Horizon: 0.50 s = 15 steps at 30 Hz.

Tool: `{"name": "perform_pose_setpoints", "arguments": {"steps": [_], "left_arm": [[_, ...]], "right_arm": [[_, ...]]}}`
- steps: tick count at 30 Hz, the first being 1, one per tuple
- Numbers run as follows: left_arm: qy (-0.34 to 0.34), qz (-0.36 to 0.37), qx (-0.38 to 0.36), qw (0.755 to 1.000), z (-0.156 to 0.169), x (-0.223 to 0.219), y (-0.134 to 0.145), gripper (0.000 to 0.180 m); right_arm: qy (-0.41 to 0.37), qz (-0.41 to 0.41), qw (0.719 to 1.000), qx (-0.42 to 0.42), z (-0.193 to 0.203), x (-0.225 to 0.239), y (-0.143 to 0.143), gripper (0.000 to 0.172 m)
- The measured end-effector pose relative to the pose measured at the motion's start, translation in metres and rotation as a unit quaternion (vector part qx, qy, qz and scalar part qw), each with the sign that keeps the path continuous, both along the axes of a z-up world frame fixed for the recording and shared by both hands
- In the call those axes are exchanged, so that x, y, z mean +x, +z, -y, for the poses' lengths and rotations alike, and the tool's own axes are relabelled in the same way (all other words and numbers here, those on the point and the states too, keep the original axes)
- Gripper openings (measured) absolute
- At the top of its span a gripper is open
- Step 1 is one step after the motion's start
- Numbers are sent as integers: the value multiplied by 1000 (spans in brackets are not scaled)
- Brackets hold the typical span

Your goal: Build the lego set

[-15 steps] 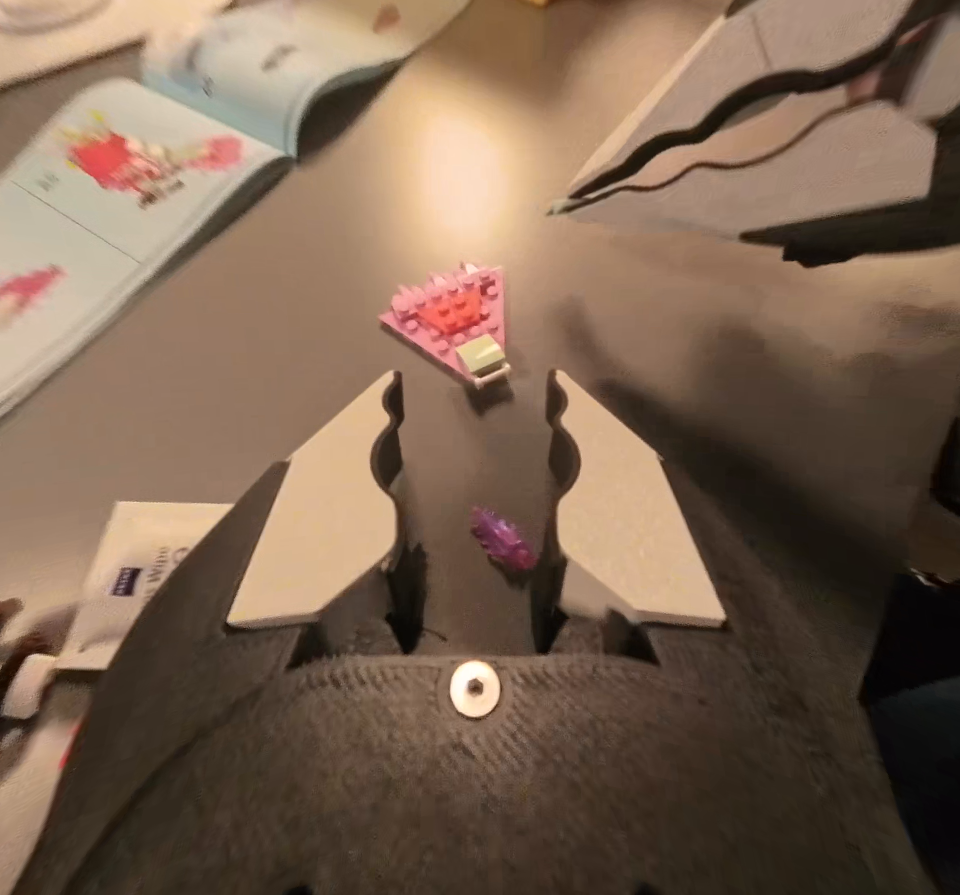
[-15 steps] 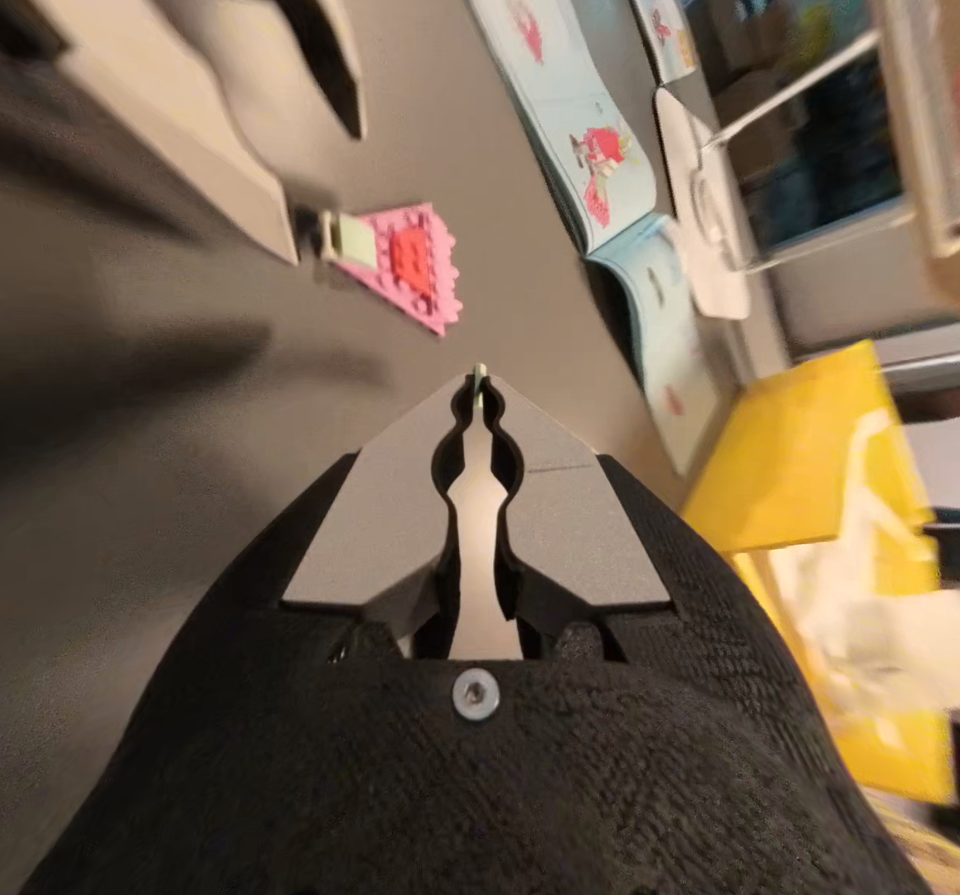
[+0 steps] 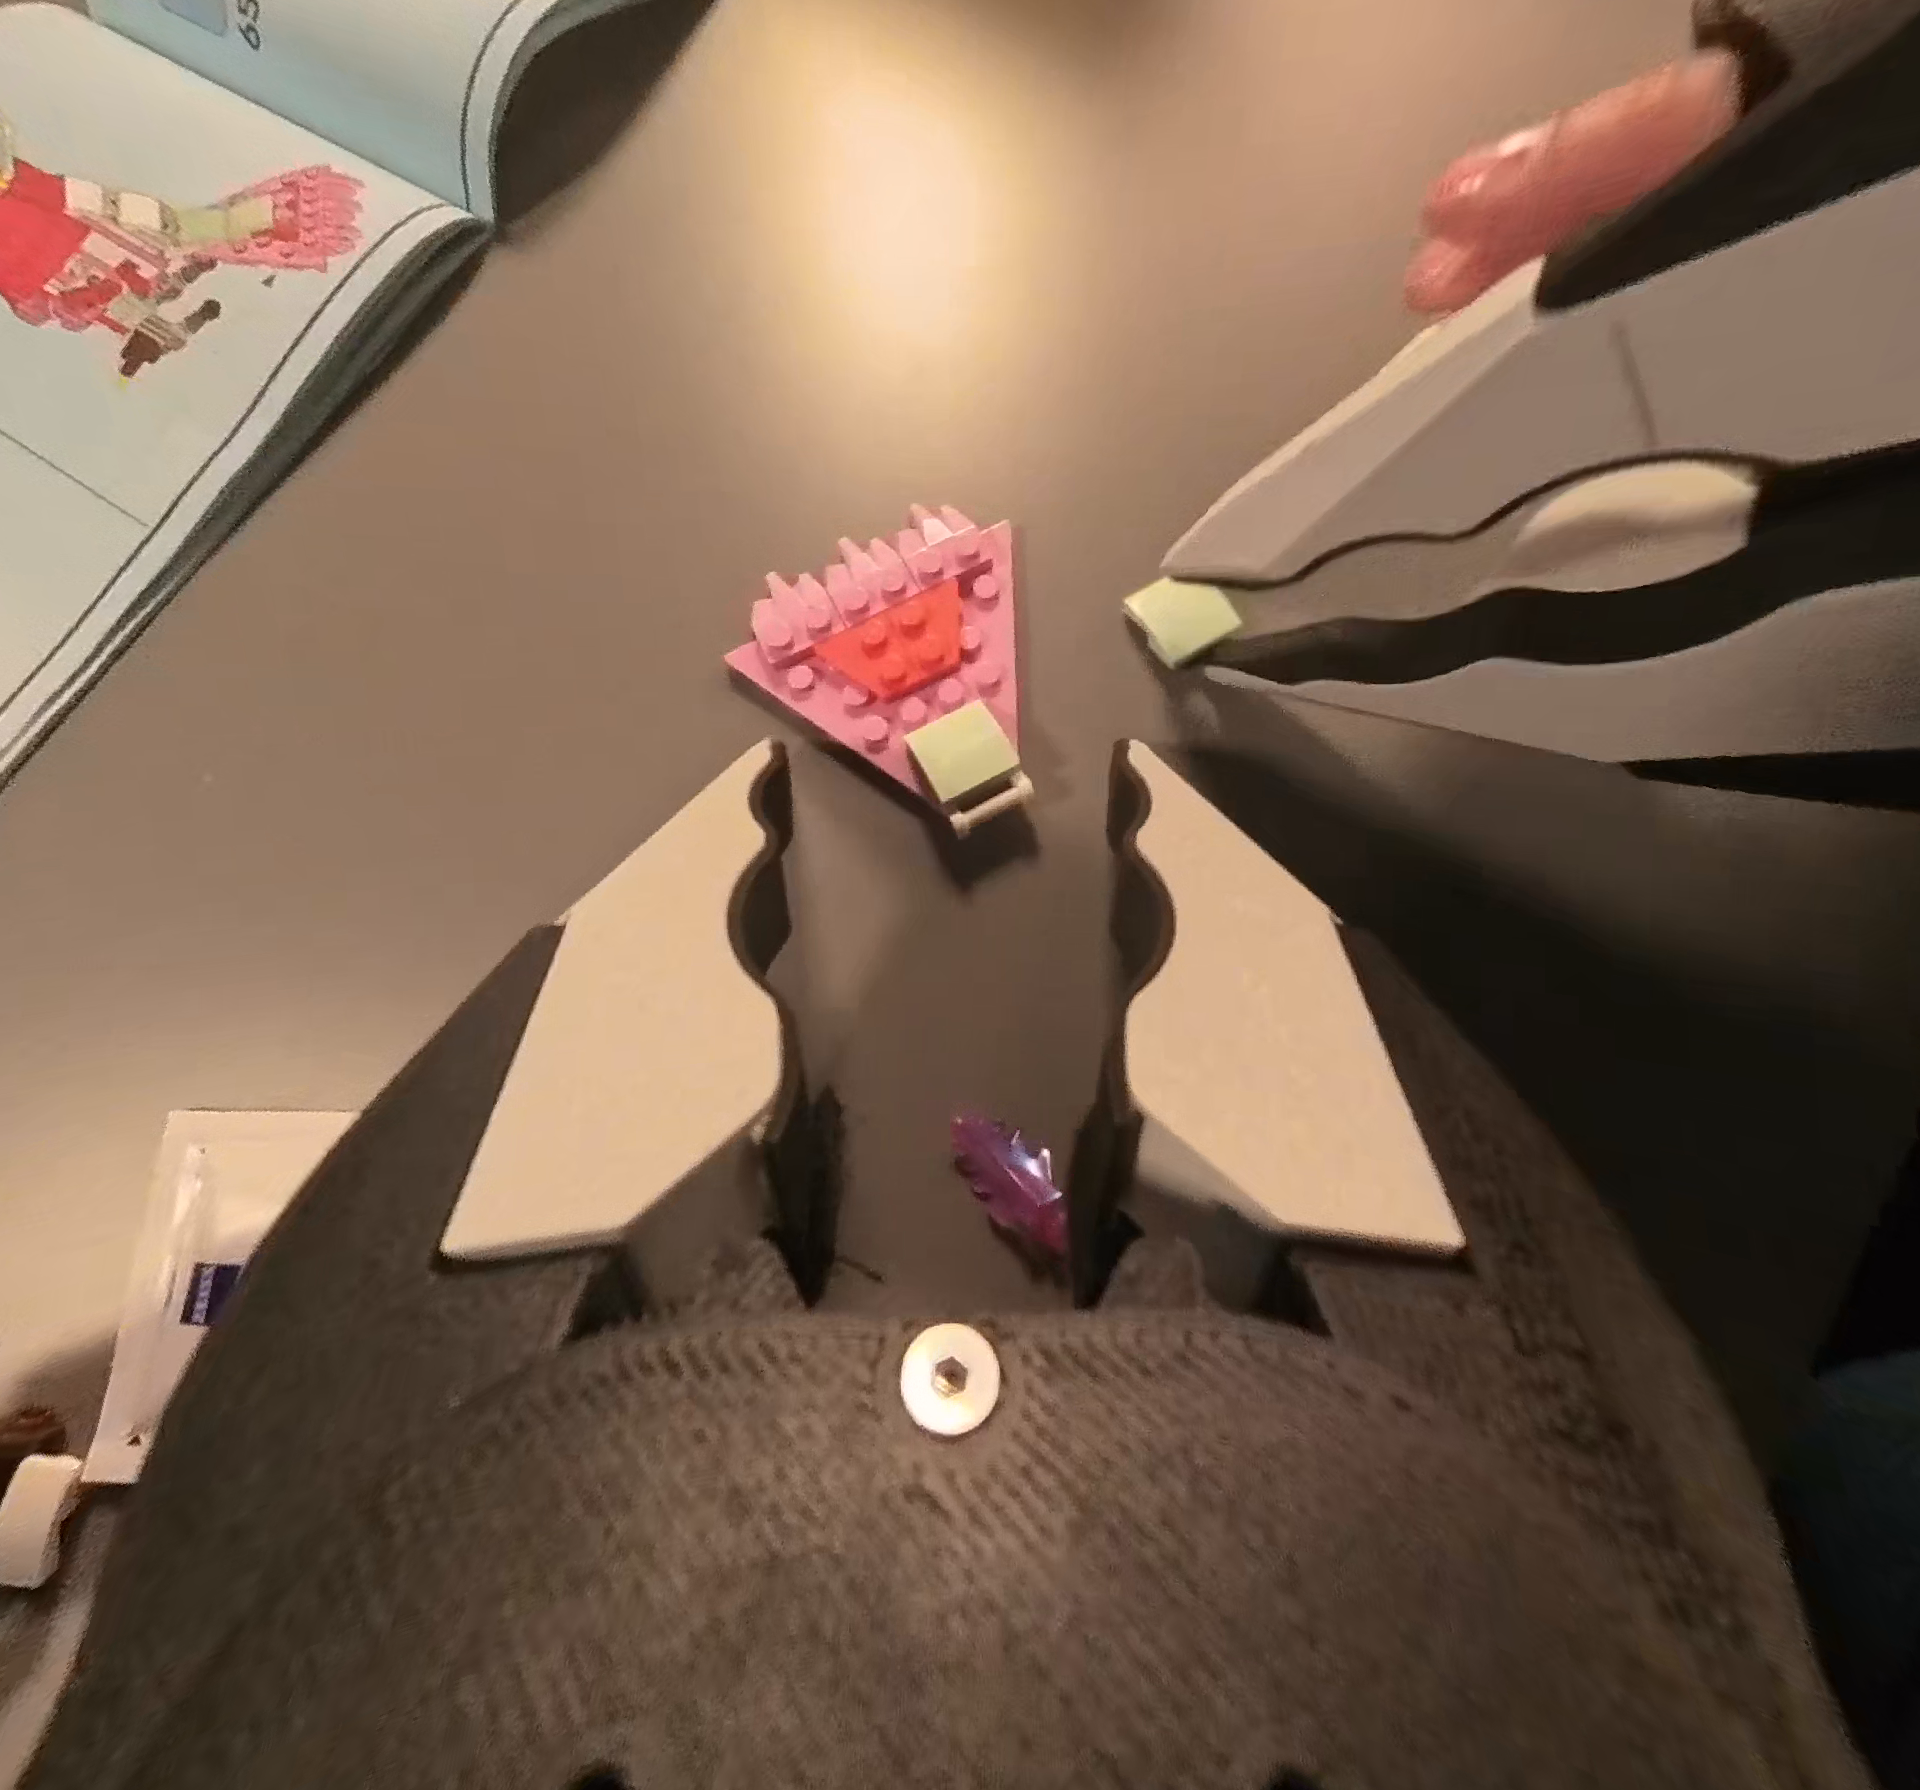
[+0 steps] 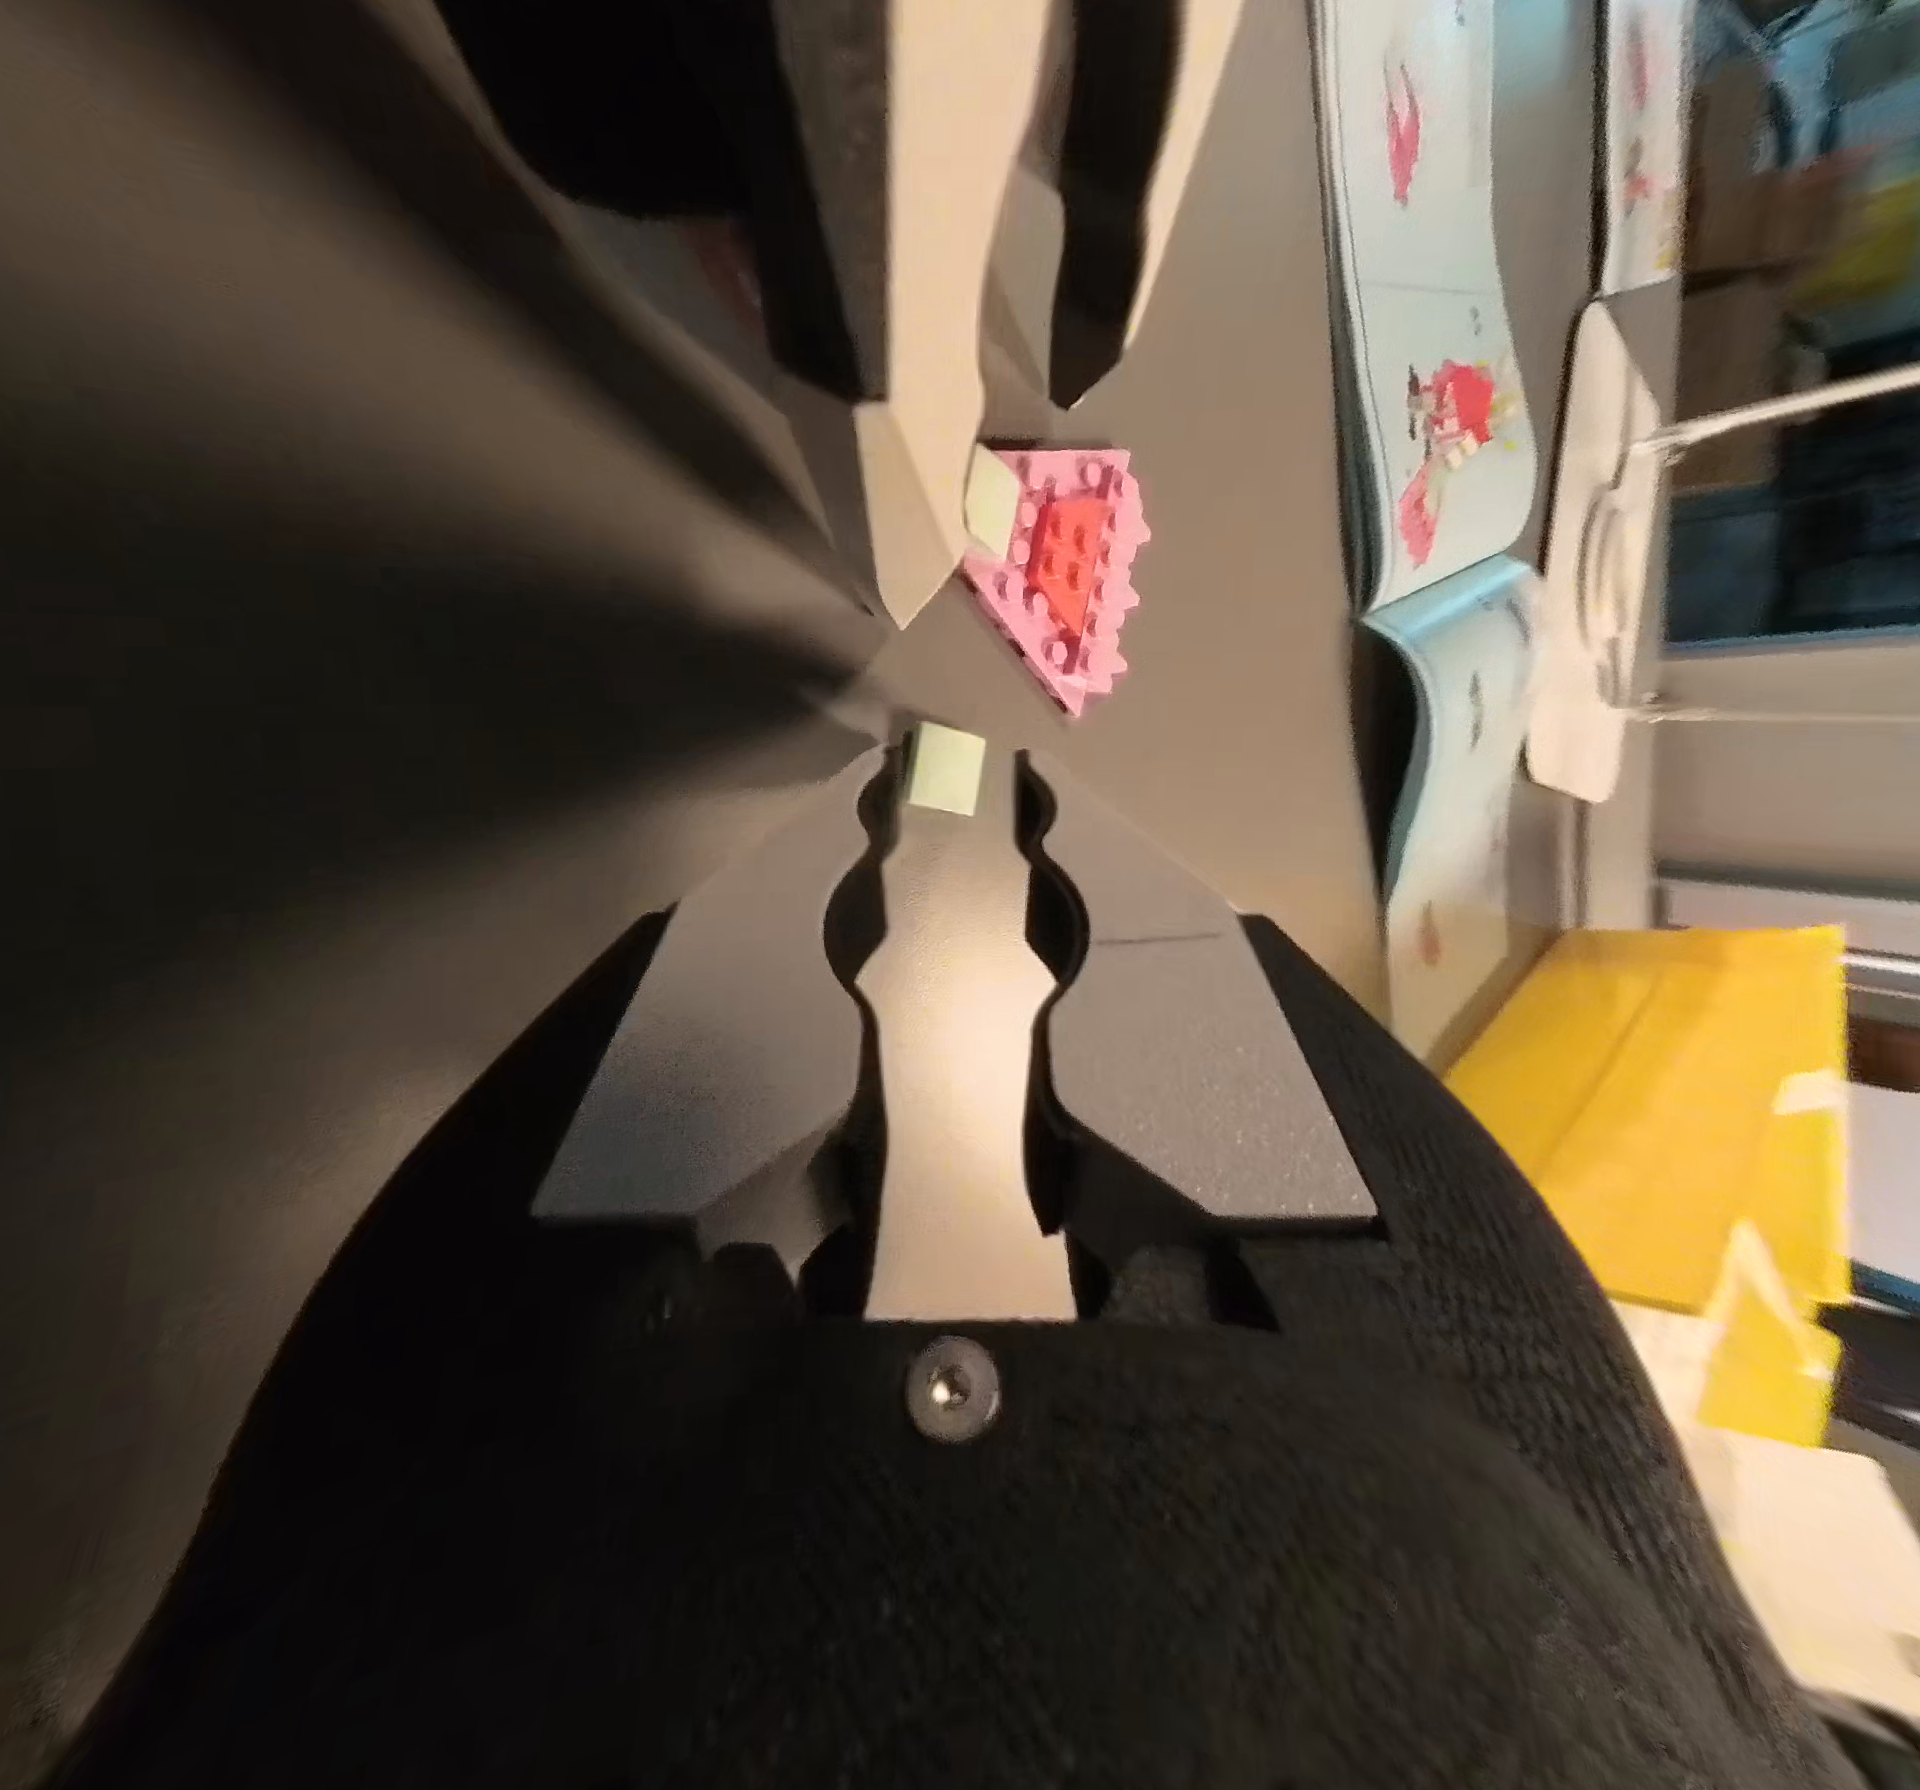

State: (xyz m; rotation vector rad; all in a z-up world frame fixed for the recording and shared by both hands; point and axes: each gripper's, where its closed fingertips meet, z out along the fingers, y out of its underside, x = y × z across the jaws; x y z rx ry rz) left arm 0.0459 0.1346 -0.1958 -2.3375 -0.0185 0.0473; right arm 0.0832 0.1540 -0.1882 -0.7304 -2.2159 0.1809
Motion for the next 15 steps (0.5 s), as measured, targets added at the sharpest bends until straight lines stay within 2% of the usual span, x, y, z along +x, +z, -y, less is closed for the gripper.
{"name": "perform_pose_setpoints", "arguments": {"steps": [3,5,6,9,12,15], "left_arm": [[-2,7,-5,1000,1,-1,0,54],[-5,5,-5,1000,2,-2,0,44],[-9,1,-3,1000,2,-3,0,32],[-16,0,8,1000,2,-5,1,19],[-15,32,23,999,1,-7,4,18],[-8,94,44,995,0,-9,12,18]], "right_arm": [[-14,20,995,-96,7,5,7,41],[-11,2,989,-148,10,5,18,44],[-9,-13,987,-157,8,4,23,44],[-2,-58,988,-143,1,-2,30,45],[8,-87,991,-99,-1,-12,24,46],[31,-112,992,-38,6,-22,18,46]]}}
